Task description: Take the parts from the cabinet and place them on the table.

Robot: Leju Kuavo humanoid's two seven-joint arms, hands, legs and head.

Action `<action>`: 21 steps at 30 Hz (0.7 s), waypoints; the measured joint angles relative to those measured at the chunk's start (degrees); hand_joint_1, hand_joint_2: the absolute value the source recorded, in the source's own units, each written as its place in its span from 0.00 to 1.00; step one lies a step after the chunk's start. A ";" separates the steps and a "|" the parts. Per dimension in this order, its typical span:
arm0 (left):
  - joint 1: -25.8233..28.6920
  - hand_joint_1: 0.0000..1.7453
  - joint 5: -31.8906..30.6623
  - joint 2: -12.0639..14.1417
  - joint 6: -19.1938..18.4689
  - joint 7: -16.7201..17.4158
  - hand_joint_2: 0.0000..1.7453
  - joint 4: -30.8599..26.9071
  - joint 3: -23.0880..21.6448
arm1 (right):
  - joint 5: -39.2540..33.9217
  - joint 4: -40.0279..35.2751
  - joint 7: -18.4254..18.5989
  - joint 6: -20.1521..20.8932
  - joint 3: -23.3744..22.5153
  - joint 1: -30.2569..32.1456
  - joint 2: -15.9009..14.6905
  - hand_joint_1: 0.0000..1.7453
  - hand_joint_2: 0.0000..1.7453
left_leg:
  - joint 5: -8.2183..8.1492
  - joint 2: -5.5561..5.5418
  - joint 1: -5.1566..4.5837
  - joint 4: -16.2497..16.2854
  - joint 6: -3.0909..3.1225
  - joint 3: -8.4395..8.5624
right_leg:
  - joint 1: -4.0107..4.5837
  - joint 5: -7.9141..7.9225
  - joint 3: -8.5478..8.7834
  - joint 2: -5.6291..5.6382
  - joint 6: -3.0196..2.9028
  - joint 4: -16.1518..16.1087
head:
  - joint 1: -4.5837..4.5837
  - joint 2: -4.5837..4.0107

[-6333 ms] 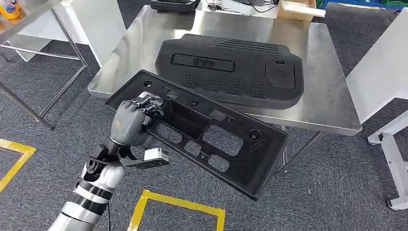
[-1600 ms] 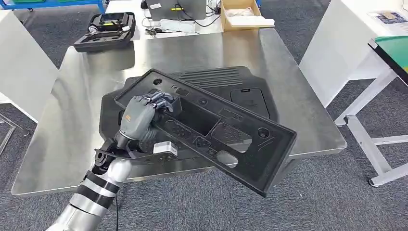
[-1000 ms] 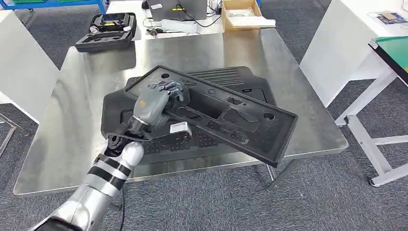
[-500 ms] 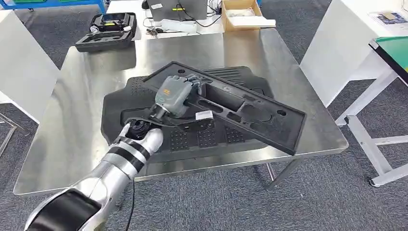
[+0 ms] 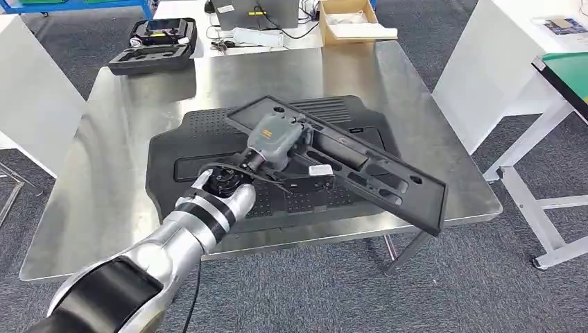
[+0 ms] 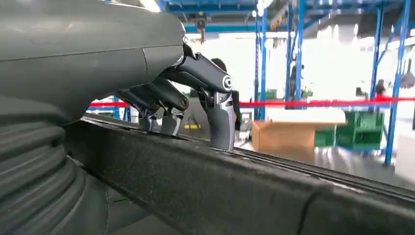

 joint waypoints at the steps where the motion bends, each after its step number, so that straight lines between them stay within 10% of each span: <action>1: -0.20 1.00 -0.02 -0.15 -0.33 0.56 1.00 0.55 -0.74 | 0.11 0.00 -0.02 0.13 0.00 -0.01 0.02 0.00 0.00 | 0.00 0.00 0.00 0.00 0.00 0.00 | 0.00 0.00 0.00 0.00 0.00 0.00 | 0.00 0.00; 21: -2.44 1.00 1.38 -0.68 -1.90 3.47 1.00 5.75 -5.94 | 0.63 0.00 0.07 0.50 0.00 -0.01 0.09 0.00 0.00 | 0.00 0.00 -0.01 0.00 0.00 -0.01 | -0.01 0.00 0.00 0.00 0.00 0.00 | 0.00 0.00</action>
